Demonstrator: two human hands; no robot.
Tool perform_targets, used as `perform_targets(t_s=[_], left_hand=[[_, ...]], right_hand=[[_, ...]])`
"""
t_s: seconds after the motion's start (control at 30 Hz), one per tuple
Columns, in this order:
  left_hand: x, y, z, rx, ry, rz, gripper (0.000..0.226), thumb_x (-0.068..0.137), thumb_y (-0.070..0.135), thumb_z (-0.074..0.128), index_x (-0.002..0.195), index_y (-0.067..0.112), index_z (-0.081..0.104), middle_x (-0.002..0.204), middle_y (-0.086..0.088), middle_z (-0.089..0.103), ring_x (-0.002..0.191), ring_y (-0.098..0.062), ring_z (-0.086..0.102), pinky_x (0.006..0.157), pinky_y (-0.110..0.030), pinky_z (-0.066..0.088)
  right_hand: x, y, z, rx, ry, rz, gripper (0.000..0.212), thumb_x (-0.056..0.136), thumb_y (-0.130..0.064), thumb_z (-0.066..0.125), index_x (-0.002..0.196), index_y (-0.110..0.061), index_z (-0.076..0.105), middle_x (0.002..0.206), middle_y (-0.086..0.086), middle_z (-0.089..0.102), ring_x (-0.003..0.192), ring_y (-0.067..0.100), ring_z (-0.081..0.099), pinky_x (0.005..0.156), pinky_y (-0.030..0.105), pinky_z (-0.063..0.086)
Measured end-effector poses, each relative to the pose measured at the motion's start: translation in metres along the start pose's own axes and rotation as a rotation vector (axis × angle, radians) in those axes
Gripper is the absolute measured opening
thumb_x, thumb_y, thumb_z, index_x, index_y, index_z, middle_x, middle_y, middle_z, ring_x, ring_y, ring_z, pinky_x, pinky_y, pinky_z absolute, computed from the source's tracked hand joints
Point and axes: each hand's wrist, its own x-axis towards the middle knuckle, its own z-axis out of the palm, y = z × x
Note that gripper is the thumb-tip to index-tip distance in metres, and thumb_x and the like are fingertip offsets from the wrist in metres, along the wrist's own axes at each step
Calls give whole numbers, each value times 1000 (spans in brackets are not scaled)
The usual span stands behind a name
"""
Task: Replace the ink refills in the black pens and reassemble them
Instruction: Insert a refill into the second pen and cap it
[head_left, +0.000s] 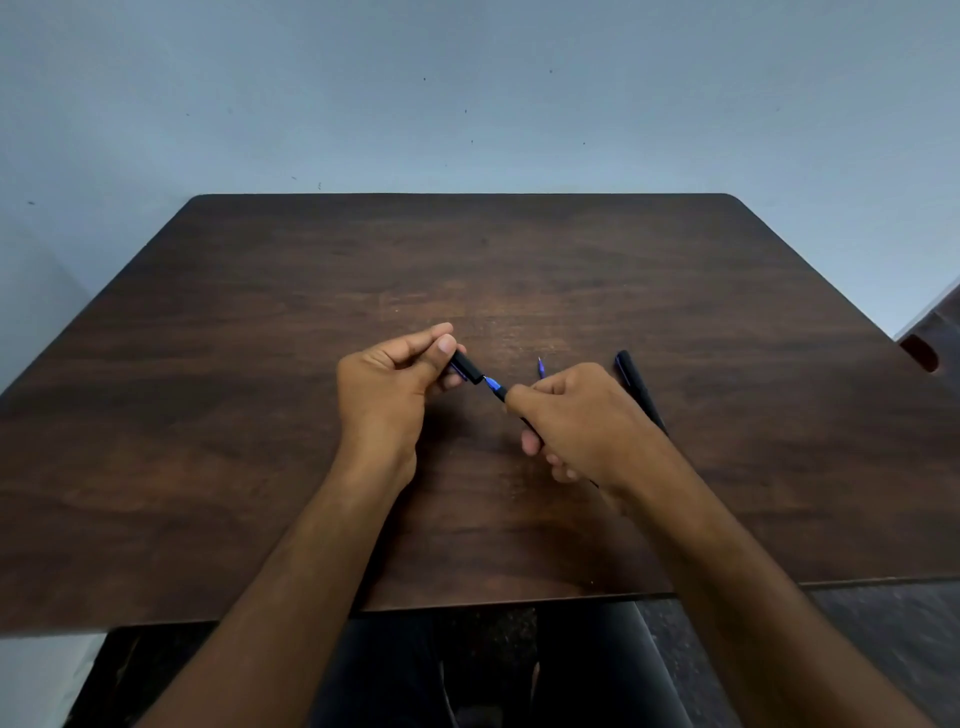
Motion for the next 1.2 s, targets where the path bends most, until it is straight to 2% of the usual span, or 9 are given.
perform_targets(t_s=[0.13,0.27,0.33,0.4,0.5,0.63,0.7,0.9,1.2], left_hand=[[1,-2,-1,162,6,116,19,87,8,72,106,9,76,93,-8,78,61,-12,63,63,-21,55],[3,-4,-2,355,-24,103,19,86,14,75,105,16,77,96,4,78,56,-7,62,68,-27,57],[3,-3,0,455,-55,84,19,85,15,76,104,15,77,97,6,78,53,-7,63,66,-26,58],[2,1,3,575,-74,81,20,83,18,78,103,14,78,91,6,78,50,-6,64,59,-18,54],[-2,14,11,746,-105,75,22,80,20,81,102,15,78,80,4,76,48,-3,64,50,-11,46],[1,29,28,864,-206,-85,32,87,17,74,118,8,70,94,-12,73,54,-9,55,57,-17,46],[3,32,32,898,-233,-134,36,89,18,72,122,7,67,94,-14,71,61,-14,58,65,-23,50],[6,22,31,979,-153,-99,31,82,27,78,110,13,75,85,-11,73,67,-17,60,72,-30,54],[10,18,32,1101,-163,-27,31,80,33,79,105,15,76,92,-7,75,90,-27,70,85,-37,56]], right_hand=[[-6,4,-9,-57,63,-12,46,89,-27,61,47,-9,60,37,-2,49,38,16,40,52,33,40],[-8,8,-16,-43,129,-85,34,91,-15,55,65,5,63,49,5,53,44,19,44,52,33,43],[-9,11,-18,-31,127,-94,32,92,-7,51,65,-8,69,47,-3,58,37,10,47,47,26,46],[-10,12,-19,13,102,-93,32,93,0,51,82,-19,74,57,-2,67,38,5,51,47,25,47],[-9,14,-21,133,89,-89,23,94,6,58,111,-3,71,74,11,72,48,16,55,54,36,55],[-10,14,-23,212,135,-135,11,90,5,70,101,7,72,71,15,72,52,22,61,55,39,61],[-11,14,-23,202,158,-153,9,88,2,73,97,4,74,70,18,71,54,26,64,63,49,62],[-9,16,-24,220,147,-173,11,89,2,73,83,-8,72,67,21,68,55,30,64,67,61,61],[-2,25,-24,235,144,-171,8,88,0,73,85,-7,73,58,12,67,44,21,61,62,54,62]])
